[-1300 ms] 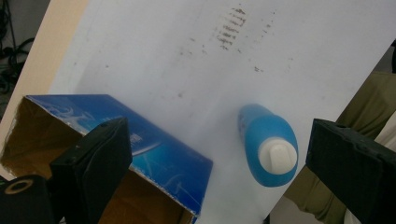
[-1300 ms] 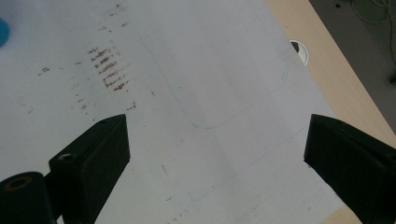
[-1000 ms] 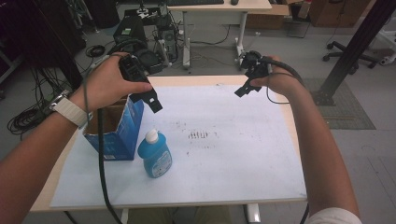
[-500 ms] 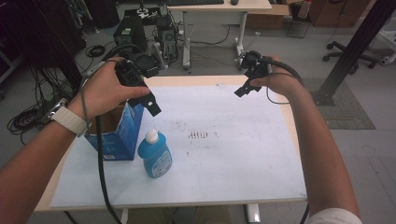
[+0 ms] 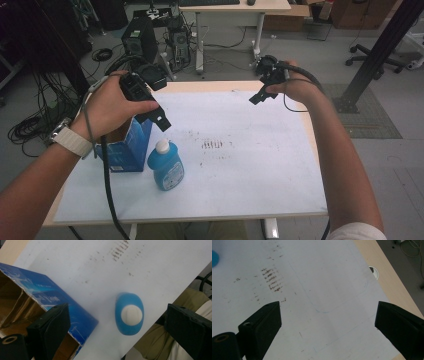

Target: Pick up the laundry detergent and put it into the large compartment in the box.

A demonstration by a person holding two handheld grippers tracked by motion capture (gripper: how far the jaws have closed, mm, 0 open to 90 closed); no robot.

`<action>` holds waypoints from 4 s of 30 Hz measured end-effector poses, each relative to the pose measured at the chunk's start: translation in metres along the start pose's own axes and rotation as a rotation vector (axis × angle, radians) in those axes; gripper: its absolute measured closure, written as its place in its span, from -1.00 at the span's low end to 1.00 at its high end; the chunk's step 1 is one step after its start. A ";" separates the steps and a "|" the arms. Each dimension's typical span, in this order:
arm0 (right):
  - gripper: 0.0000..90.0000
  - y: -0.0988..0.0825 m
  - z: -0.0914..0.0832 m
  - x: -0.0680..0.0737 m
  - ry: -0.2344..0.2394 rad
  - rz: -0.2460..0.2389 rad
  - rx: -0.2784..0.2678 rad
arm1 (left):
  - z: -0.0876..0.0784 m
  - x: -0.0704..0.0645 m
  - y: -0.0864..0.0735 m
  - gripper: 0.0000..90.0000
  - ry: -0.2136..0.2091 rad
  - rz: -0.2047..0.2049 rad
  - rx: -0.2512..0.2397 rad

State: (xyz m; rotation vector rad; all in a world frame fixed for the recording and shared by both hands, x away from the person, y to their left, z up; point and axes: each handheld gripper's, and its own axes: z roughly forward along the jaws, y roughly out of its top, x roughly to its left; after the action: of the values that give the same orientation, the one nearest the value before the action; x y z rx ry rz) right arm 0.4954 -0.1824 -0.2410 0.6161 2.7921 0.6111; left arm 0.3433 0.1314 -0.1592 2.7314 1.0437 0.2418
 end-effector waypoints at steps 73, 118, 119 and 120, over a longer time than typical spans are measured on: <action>-0.84 0.005 0.011 0.002 0.019 -0.014 0.008 | 0.065 -0.020 -0.022 -0.84 -0.039 -0.091 0.084; -0.84 0.008 0.015 0.004 0.030 -0.014 0.015 | 0.099 -0.024 -0.028 -0.84 -0.044 -0.109 0.085; -0.84 0.008 0.015 0.004 0.030 -0.014 0.014 | 0.100 -0.024 -0.028 -0.84 -0.044 -0.112 0.083; -0.84 0.008 0.015 0.004 0.030 -0.016 0.012 | 0.101 -0.024 -0.028 -0.84 -0.043 -0.112 0.084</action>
State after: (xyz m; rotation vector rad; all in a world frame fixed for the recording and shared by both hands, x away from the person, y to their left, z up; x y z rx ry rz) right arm 0.4991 -0.1692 -0.2512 0.5918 2.8282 0.6055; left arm 0.3305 0.1224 -0.2654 2.7265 1.2170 0.1236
